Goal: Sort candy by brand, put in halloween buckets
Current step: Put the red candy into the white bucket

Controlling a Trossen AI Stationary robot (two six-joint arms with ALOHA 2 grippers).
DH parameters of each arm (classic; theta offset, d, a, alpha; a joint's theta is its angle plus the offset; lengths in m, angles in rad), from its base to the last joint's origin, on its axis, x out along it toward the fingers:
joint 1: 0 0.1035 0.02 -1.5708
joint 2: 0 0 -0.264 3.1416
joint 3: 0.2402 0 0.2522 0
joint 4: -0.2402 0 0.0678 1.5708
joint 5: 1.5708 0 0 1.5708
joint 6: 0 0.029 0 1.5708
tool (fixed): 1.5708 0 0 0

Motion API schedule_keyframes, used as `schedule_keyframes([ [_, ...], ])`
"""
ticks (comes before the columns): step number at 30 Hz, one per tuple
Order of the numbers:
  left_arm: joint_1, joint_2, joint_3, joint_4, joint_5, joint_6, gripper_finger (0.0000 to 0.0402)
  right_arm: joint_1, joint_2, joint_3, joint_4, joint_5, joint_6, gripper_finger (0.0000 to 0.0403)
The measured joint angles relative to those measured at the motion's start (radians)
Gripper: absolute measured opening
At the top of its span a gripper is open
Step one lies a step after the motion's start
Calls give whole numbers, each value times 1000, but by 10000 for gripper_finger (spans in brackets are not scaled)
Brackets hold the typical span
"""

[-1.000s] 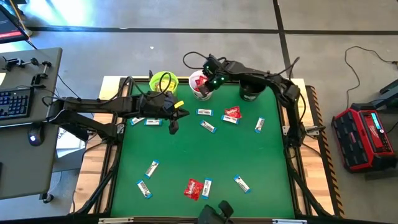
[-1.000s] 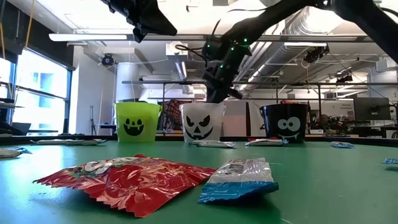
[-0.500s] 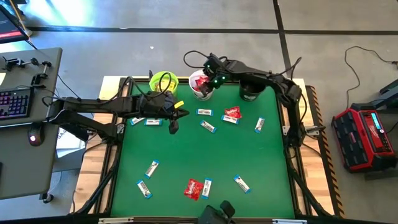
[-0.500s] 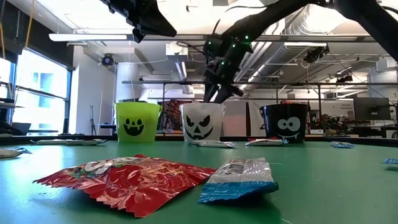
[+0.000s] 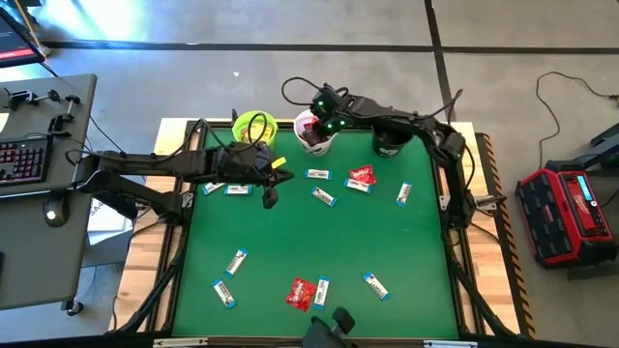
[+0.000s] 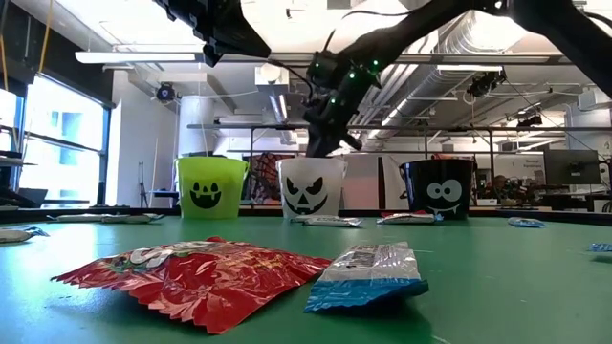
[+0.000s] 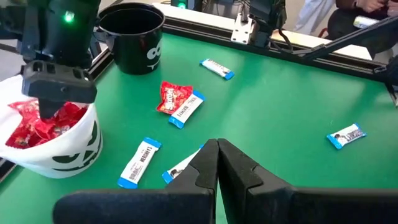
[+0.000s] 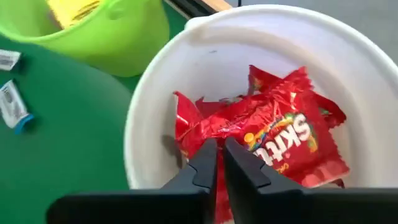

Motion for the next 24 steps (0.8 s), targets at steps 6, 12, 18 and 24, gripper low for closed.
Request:
schedule_keyframes([
  [6, 0, 0, 0, -2, 1, -13, 0, 0, 44, 0, 19, 30, -2, 6],
  [12, 0, 0, 0, -2, 1, -13, 0, -1, 28, 0, 60, 3, -11, 6],
  [18, 0, 0, 0, -7, 14, -31, 0, 19, -52, 0, 33, -27, -105, 1],
  [24, 0, 0, 0, -11, 31, -36, 0, 75, -102, -13, 31, -1, -140, 0],
])
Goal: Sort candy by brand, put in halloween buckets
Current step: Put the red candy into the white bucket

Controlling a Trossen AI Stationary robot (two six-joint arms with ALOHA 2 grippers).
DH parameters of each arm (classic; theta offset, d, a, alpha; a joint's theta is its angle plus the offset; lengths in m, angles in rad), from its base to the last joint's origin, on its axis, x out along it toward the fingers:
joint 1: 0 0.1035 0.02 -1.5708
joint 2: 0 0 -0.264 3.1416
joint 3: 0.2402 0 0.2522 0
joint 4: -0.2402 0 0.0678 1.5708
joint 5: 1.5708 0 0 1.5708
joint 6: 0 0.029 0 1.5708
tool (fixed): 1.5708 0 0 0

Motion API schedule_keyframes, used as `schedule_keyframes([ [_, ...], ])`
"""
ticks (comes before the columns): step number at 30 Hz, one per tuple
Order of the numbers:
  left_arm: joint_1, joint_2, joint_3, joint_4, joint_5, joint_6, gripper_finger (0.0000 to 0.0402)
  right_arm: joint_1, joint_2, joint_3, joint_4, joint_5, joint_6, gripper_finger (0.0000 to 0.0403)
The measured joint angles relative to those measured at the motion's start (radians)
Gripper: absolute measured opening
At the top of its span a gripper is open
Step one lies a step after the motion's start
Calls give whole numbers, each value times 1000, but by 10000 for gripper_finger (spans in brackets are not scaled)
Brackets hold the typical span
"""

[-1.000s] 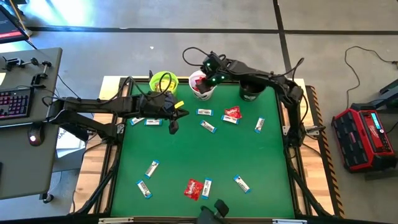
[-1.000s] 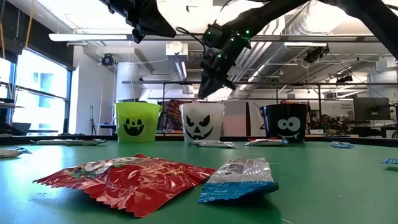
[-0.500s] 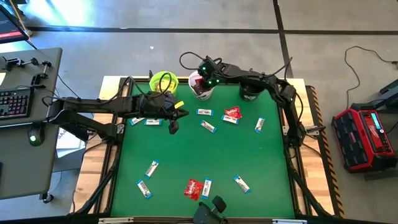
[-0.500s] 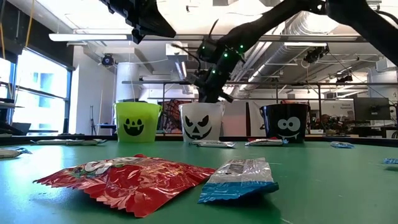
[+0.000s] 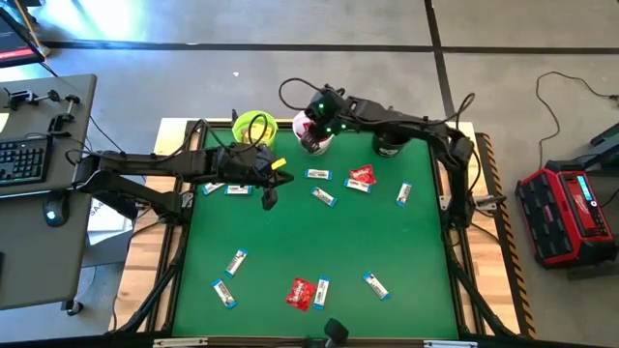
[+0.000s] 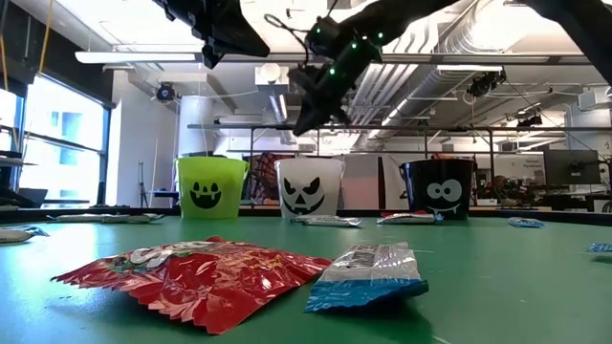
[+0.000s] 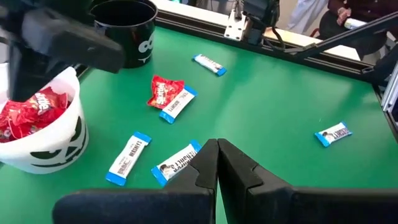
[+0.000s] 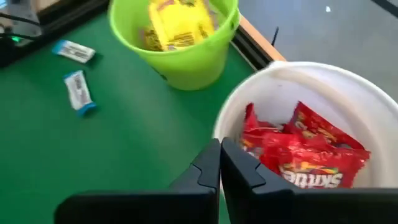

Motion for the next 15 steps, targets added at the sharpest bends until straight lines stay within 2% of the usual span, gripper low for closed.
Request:
schedule_keyframes([
  [4, 0, 0, 0, -7, 0, 6, 0, 34, -50, -109, 42, 61, 42, 0],
  [9, 0, 0, 0, -14, 0, 6, 0, 74, -185, -308, 135, 96, 145, 0],
  [15, 0, 0, 0, -17, 1, 6, 0, 129, -358, -530, 124, 229, 290, 0],
])
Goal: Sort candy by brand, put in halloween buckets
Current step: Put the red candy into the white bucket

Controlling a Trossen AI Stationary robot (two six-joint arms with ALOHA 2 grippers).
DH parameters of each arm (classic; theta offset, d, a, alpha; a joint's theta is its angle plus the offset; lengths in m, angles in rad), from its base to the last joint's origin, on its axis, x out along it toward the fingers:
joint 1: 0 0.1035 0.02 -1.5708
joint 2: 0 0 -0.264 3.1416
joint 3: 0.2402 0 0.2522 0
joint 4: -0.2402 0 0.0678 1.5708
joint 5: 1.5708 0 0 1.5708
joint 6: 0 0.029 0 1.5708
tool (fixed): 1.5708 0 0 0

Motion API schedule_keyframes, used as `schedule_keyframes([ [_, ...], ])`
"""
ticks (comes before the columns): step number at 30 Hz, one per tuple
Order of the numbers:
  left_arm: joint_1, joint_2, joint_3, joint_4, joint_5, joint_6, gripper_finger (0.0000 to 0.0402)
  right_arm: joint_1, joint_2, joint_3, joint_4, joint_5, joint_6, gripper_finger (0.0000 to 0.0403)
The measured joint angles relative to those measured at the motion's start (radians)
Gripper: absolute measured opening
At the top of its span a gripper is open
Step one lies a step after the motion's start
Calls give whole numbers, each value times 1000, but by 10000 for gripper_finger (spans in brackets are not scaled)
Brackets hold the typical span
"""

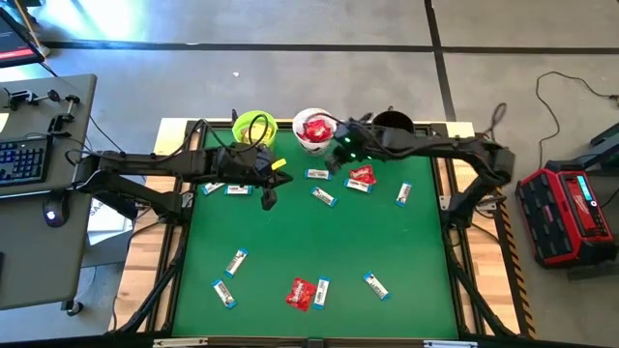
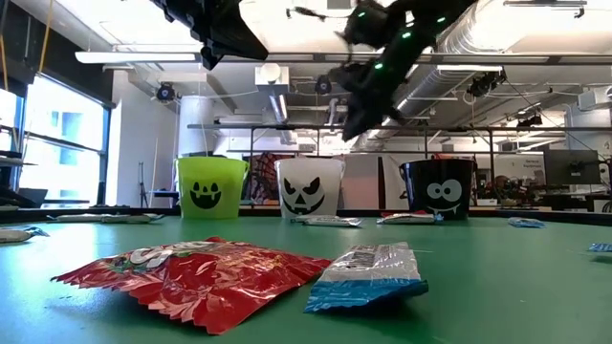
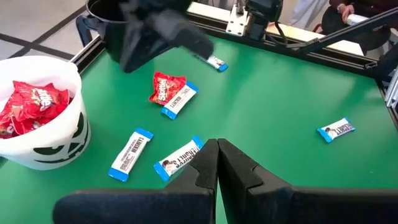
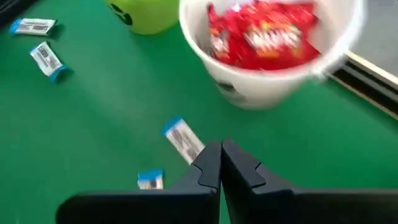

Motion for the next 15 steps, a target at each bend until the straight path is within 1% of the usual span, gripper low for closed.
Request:
schedule_keyframes([
  [3, 0, 0, 0, 1, 26, 1, 0, 17, -65, -89, -13, 2, 40, 0],
  [5, 0, 0, 0, 0, 28, 1, 0, 20, -73, -138, -23, -7, 38, 1],
  [8, 0, 0, 0, 0, 29, 1, 0, 3, -62, -185, -36, -82, -3, 15],
  [10, 0, 0, 0, 0, 29, 1, 0, -5, -39, -209, -48, -102, -30, 38],
  [15, 0, 0, 0, 0, 28, 1, 0, -23, 6, -241, -43, -71, -88, 117],
])
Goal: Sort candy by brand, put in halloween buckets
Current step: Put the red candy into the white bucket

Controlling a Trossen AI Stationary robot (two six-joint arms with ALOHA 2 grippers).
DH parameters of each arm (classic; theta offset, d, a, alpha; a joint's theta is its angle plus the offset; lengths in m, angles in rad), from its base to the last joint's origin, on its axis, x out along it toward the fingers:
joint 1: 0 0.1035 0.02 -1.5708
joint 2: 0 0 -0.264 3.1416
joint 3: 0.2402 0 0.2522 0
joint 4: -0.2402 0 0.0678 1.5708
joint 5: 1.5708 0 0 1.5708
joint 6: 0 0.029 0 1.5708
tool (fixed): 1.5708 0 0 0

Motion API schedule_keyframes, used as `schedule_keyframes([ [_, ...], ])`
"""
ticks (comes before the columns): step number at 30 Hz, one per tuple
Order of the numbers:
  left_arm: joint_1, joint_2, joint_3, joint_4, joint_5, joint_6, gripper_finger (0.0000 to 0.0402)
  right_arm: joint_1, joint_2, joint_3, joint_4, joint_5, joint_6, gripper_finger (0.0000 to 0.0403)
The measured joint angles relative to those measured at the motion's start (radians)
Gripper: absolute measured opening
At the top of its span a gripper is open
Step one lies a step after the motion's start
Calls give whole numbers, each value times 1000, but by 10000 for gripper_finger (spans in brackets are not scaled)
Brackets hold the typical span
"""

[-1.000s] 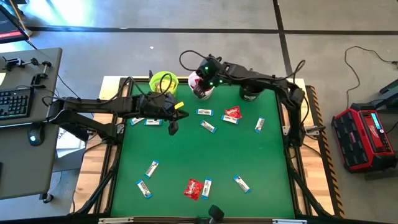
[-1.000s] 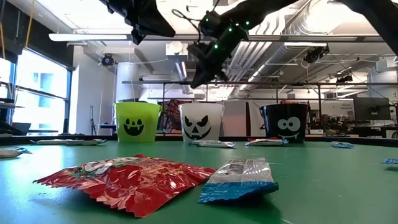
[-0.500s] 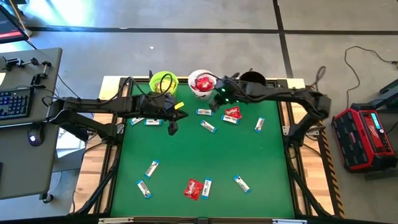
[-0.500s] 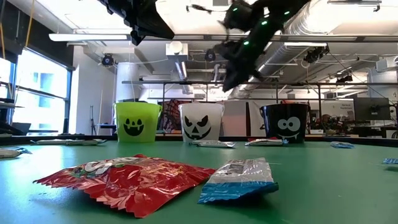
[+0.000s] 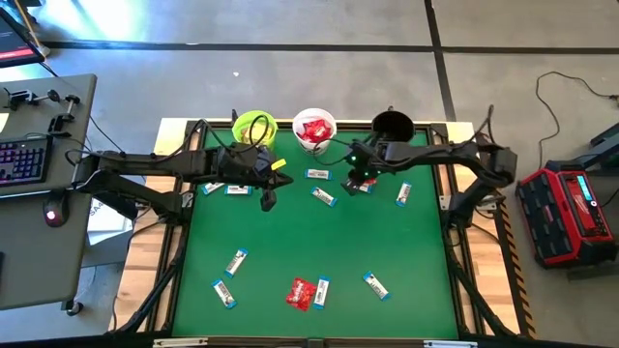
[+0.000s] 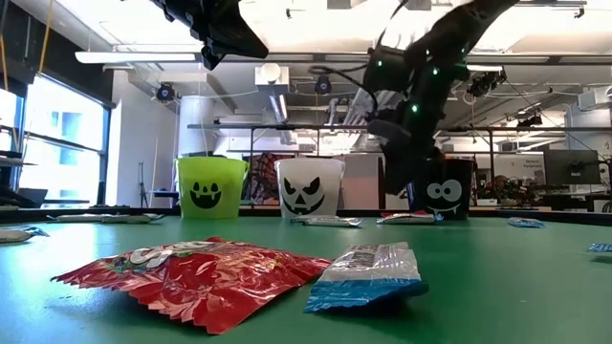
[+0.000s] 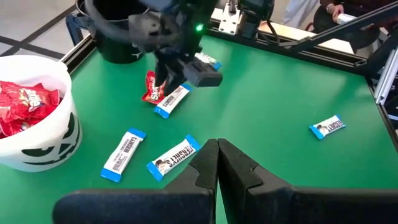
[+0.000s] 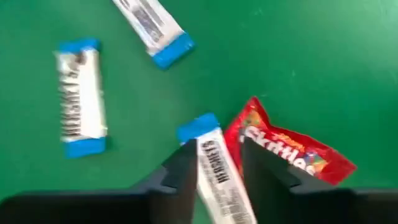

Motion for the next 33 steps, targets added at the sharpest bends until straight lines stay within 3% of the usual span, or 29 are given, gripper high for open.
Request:
schedule_keyframes([
  [5, 0, 0, 0, 0, 0, 0, 0, -35, 50, -4, 19, 49, -40, 162],
  [16, 0, 0, 0, -2, 0, -8, 0, -86, 128, -3, 67, -15, -84, 165],
  [21, 0, 0, 0, -5, 1, -10, 0, -86, 133, -2, 66, -16, -84, 121],
  [27, 0, -5, 0, -7, 12, -26, 0, -86, 129, -1, 63, -21, -92, 15],
  [33, 0, -5, -1, 22, 26, -27, 0, -86, 107, -1, 53, -37, -90, 17],
])
